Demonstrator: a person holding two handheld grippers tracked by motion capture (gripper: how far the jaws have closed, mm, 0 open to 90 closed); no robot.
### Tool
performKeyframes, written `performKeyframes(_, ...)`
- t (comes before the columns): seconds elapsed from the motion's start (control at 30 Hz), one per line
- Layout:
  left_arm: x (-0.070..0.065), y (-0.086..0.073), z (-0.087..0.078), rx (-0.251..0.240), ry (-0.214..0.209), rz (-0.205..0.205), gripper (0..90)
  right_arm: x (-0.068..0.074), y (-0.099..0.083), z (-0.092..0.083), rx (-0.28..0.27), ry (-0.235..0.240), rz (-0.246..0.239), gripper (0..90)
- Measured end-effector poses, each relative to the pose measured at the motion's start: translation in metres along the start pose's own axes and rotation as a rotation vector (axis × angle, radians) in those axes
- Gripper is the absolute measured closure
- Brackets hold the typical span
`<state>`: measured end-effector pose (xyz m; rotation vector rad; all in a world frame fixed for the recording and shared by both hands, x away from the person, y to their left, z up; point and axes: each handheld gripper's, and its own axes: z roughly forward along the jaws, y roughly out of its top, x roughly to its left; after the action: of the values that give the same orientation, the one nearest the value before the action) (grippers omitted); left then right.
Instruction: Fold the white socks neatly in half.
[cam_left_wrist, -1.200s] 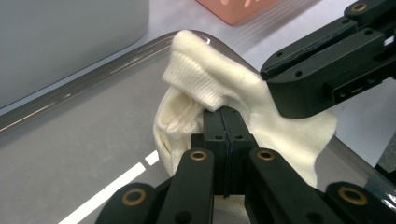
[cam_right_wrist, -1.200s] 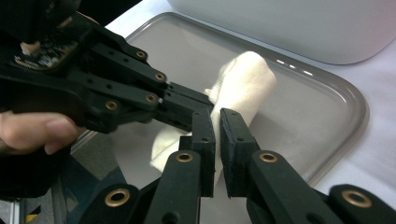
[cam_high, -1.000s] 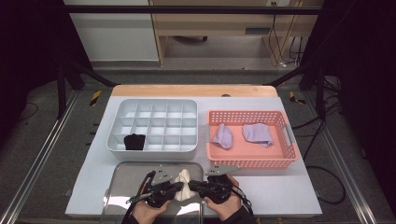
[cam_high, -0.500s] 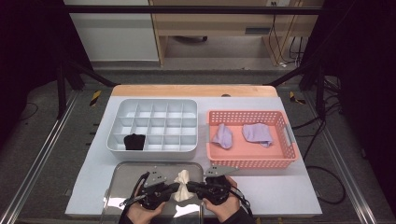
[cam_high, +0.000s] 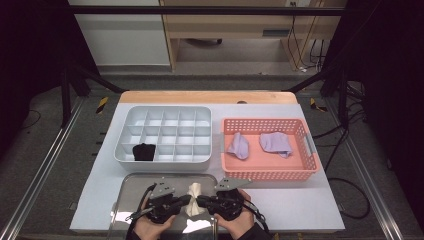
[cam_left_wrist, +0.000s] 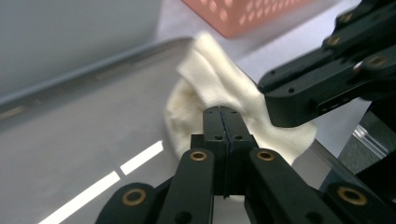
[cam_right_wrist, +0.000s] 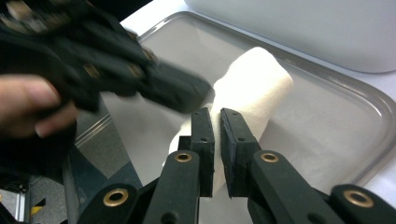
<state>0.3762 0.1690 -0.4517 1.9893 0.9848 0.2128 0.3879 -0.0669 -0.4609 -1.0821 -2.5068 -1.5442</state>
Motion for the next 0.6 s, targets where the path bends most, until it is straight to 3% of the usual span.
performKeyframes(0.13, 0.011, -0.005, -0.008, -0.004, 0.03, -0.013, 88.2, 0.0, 0.0, 0.001, 0.009, -0.002, 0.002, 84.6)
performKeyframes(0.2, 0.019, -0.012, -0.001, 0.031, 0.027, -0.047, 89.0, 0.001, 0.0, 0.003, 0.012, -0.003, 0.0, 84.6)
performKeyframes(0.3, 0.017, -0.014, 0.01, 0.064, 0.0, -0.046, 89.4, 0.003, 0.002, 0.005, 0.019, -0.005, -0.009, 84.4)
performKeyframes(0.37, 0.012, -0.014, 0.013, 0.07, 0.012, -0.019, 89.3, 0.004, 0.003, 0.006, 0.025, -0.005, -0.017, 84.3)
performKeyframes(0.6, 0.008, -0.013, 0.014, 0.069, 0.018, -0.005, 89.5, 0.01, 0.006, 0.014, 0.037, 0.003, -0.039, 84.2)
